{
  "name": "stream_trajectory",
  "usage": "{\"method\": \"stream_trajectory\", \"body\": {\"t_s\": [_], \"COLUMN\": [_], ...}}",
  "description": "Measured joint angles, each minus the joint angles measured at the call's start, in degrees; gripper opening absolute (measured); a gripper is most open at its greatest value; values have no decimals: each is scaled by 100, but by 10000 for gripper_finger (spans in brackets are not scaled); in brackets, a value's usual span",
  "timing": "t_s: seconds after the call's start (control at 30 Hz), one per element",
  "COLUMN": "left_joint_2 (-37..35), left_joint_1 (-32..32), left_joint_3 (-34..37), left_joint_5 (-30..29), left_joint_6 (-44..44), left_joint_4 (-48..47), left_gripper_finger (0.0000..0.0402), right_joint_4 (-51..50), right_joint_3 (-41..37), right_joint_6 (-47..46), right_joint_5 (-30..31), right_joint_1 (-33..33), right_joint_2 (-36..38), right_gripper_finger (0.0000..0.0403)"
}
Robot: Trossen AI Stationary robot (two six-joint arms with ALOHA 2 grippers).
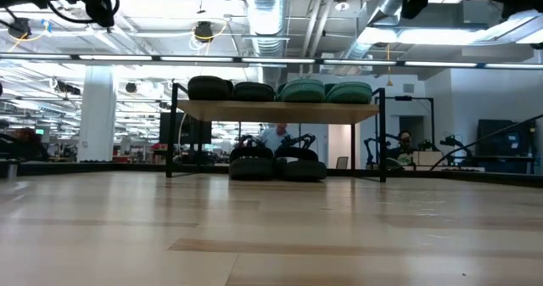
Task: Pick and place slides into the shelf
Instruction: Return to Home Position
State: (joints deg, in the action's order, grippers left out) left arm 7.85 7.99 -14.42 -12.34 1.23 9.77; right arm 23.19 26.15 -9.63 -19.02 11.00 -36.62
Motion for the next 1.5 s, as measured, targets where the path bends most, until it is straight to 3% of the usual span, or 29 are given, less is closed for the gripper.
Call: {"method": "stream_trajectory", "body": {"t_s": [0.3,0.6,0.93,1.33,1.5], "left_joint_2": [-437,-532,-530,-528,-576], "left_joint_1": [78,204,223,223,223], "left_joint_3": [567,662,662,755,1117], "left_joint_5": [18,55,52,-13,-11], "left_joint_6": [-17,-48,-148,-185,-198], "left_joint_4": [494,522,517,480,1025], "left_gripper_finger": [0,0,0,0,0], "right_joint_4": [-55,1496,1666,1925,1612], "right_joint_3": [-49,-1271,-1830,-2509,-2577], "right_joint_6": [48,-137,-83,-210,-344], "right_joint_5": [49,904,1909,2075,2061], "right_joint_1": [-258,-805,-1508,-1544,-1499], "right_joint_2": [2,281,783,1394,1653], "right_gripper_finger": [61,61,61,61,61]}}
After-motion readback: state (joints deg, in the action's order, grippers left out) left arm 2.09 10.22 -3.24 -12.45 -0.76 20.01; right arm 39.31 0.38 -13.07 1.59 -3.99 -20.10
